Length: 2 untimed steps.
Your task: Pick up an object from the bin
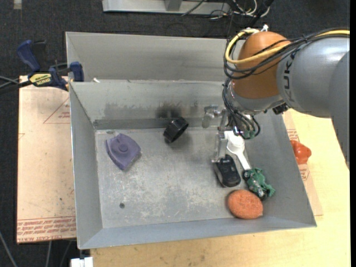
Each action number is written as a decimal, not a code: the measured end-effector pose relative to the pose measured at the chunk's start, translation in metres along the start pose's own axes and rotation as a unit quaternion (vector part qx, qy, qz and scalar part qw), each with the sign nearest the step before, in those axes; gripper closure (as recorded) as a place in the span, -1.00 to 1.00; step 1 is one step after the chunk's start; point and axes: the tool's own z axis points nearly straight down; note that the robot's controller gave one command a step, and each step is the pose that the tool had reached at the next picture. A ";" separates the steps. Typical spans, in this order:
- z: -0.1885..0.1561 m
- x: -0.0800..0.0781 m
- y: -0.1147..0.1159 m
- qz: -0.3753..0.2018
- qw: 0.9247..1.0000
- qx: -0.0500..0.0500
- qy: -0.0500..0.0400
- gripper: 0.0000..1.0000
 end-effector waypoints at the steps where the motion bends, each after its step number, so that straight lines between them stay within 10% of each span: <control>1: -0.005 -0.001 0.000 0.000 1.000 0.000 -0.003 -1.00; 2: 0.015 0.000 -0.005 -0.013 1.000 0.000 -0.003 -1.00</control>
Offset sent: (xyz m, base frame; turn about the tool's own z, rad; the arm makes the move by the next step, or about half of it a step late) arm -0.0034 -0.0093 -0.0301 -0.0434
